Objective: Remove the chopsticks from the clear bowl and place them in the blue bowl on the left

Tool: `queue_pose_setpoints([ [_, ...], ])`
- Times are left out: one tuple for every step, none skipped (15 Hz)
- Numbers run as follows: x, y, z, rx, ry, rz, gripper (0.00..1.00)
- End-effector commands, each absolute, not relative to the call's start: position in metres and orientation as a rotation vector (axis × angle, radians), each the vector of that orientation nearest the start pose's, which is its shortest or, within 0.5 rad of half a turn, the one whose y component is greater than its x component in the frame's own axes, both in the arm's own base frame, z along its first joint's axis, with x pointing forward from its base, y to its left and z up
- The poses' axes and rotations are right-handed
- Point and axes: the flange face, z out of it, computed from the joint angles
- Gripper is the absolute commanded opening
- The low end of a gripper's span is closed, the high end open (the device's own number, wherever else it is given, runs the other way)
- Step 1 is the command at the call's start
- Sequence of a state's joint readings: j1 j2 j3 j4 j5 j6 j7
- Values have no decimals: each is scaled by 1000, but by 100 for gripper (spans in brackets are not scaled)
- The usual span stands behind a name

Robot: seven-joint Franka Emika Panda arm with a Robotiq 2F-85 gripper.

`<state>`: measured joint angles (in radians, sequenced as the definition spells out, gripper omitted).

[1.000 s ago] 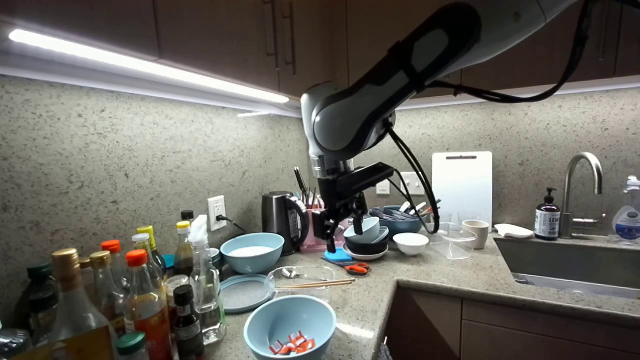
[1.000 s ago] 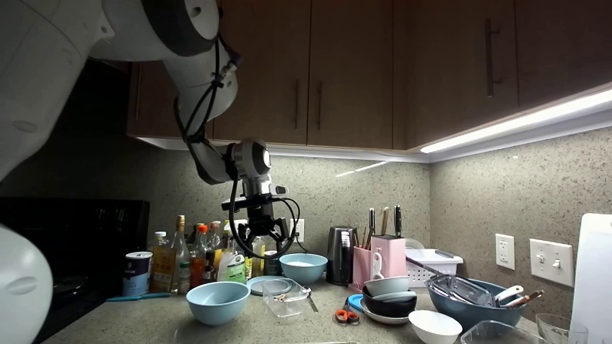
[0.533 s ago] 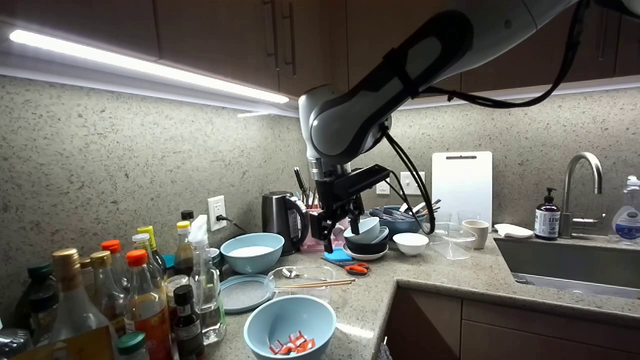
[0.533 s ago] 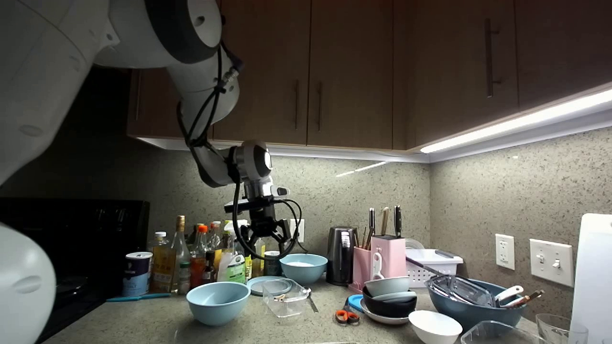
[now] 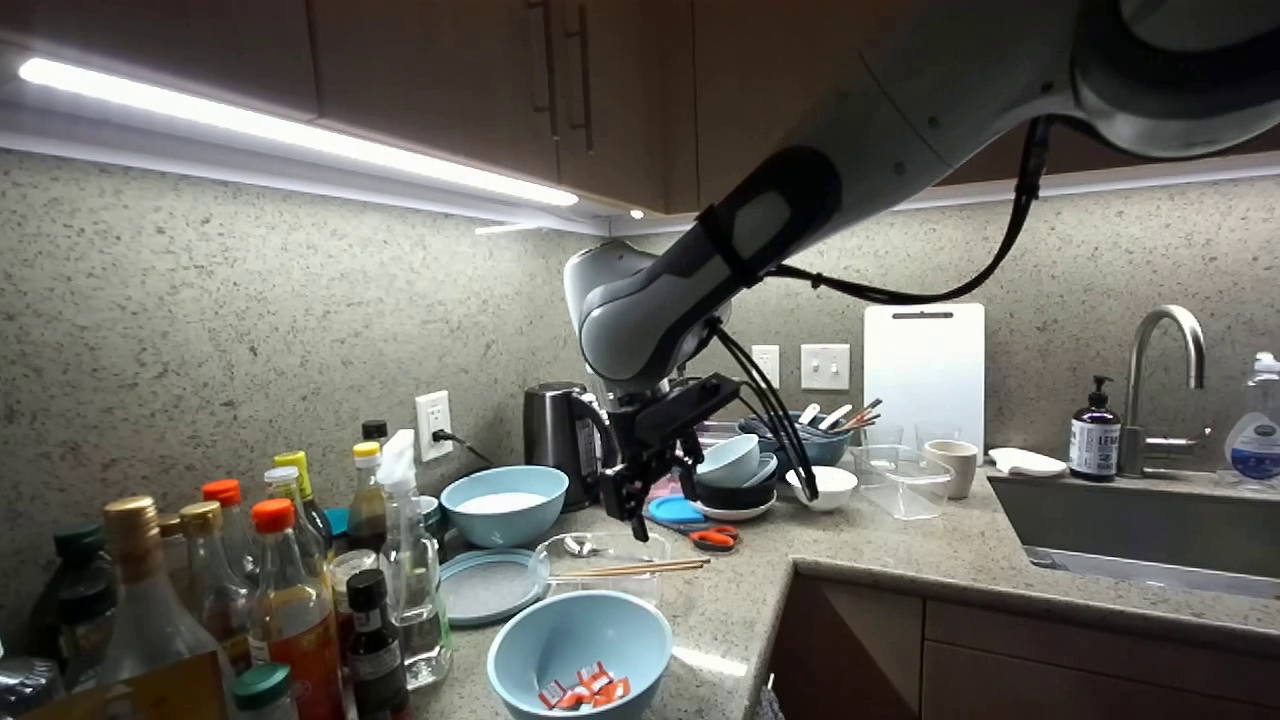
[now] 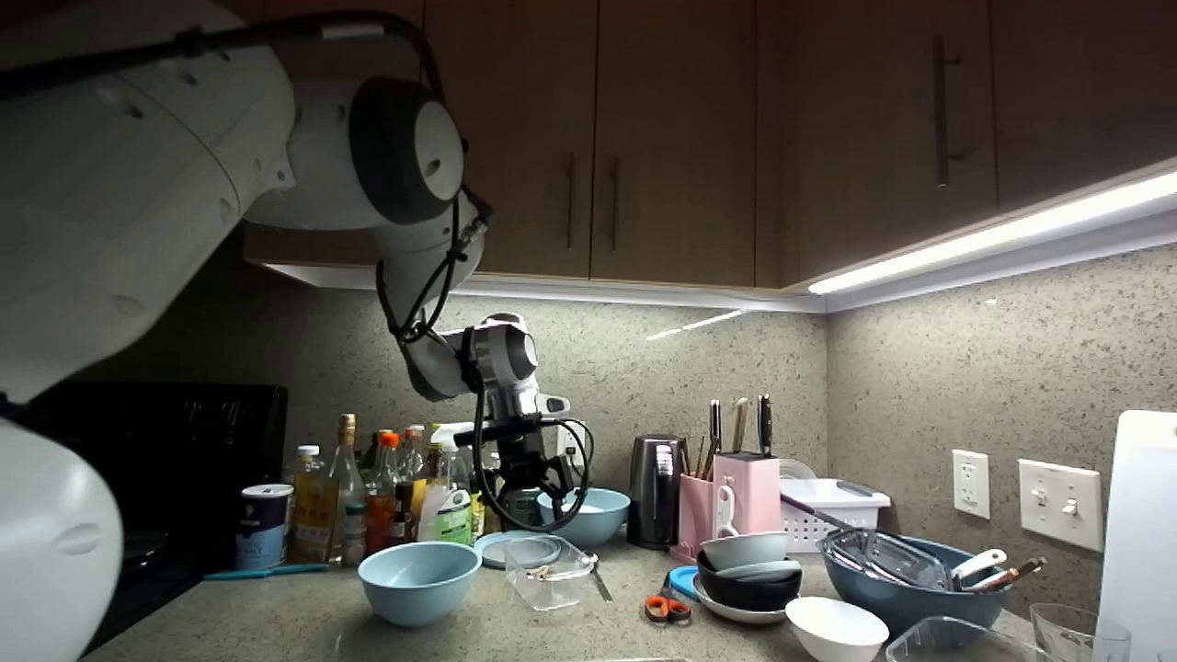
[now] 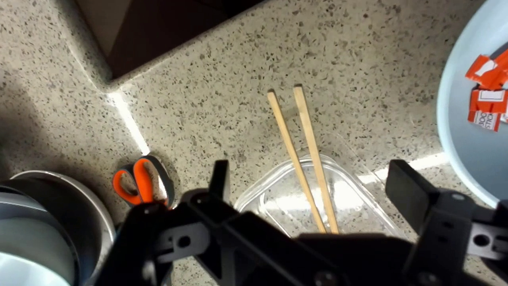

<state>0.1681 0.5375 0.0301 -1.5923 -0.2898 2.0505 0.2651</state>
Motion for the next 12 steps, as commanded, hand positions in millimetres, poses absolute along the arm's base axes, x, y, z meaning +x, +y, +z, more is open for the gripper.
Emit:
queue_pose_setpoints([
  [687,142,301,-3434,-213,116,100],
  [688,148,297,-3435,-223,145,100],
  [689,153,293,-3434,-204,179,100],
  [688,157,291,-3445,-183,212,100],
  [687,158,292,-3475,-91,253,100],
  [684,157,289,-3430,-167,206,100],
  [685,160,288,-3435,-163,214,100],
  [685,161,286,-3435,-166,215,100],
  [685,160,286,-3435,-165,215,100],
  [685,158,286,-3435,-134,196,100],
  [685,157,285,-3431,-115,212,100],
  [685,155,284,-3427,-96,224,100],
])
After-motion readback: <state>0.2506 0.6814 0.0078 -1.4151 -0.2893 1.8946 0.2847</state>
